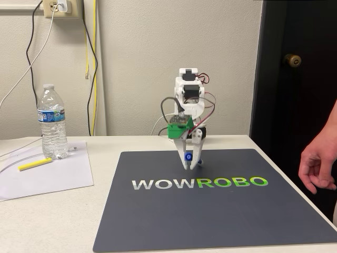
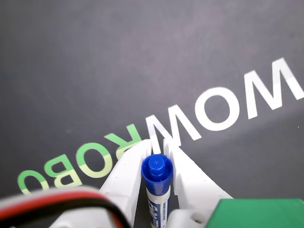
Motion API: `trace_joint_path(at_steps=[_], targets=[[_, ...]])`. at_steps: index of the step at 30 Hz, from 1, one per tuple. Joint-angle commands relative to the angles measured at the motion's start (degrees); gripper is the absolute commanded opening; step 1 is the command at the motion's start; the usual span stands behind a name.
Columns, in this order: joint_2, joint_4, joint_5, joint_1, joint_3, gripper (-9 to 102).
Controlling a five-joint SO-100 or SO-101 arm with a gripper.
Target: Pick up the blue marker.
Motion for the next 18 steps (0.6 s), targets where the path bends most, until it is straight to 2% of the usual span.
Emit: trace_joint_path(at_steps=[1, 13, 18], targets=[[1.5, 0.2, 1.0, -0.4, -3.9, 5], [1.1, -0.4, -1.1, 1.2, -4.3, 29], [2.9, 4.9, -3.5, 2.0, -4.3, 41]])
